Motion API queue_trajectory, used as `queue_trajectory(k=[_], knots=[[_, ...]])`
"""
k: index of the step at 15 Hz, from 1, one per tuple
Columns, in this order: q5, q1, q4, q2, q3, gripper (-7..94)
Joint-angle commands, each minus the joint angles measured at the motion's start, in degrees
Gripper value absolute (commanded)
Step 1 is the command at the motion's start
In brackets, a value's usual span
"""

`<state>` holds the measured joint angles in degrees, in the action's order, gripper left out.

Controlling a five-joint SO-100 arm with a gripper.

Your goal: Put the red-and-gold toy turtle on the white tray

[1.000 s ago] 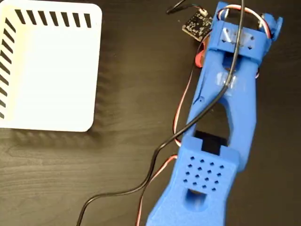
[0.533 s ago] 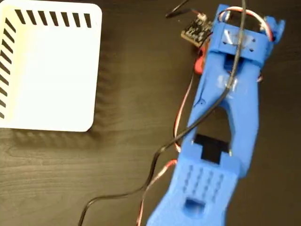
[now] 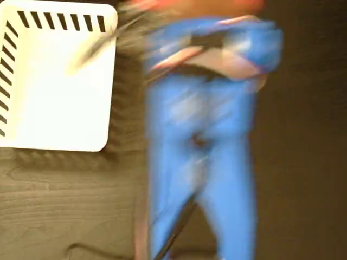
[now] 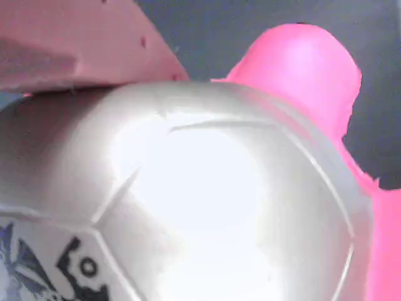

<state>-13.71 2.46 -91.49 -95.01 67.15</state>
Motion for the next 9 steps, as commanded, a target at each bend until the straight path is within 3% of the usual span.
queue_trajectory(k=[1,4,9], knots=[[-5.4,-10.9,-1.6,-6.2,-1.1,0],[-11.7,-21.3,-0.2,2.6,-0.9,0],[-13.4,-25.0,4.7,20.8,-5.7,0]])
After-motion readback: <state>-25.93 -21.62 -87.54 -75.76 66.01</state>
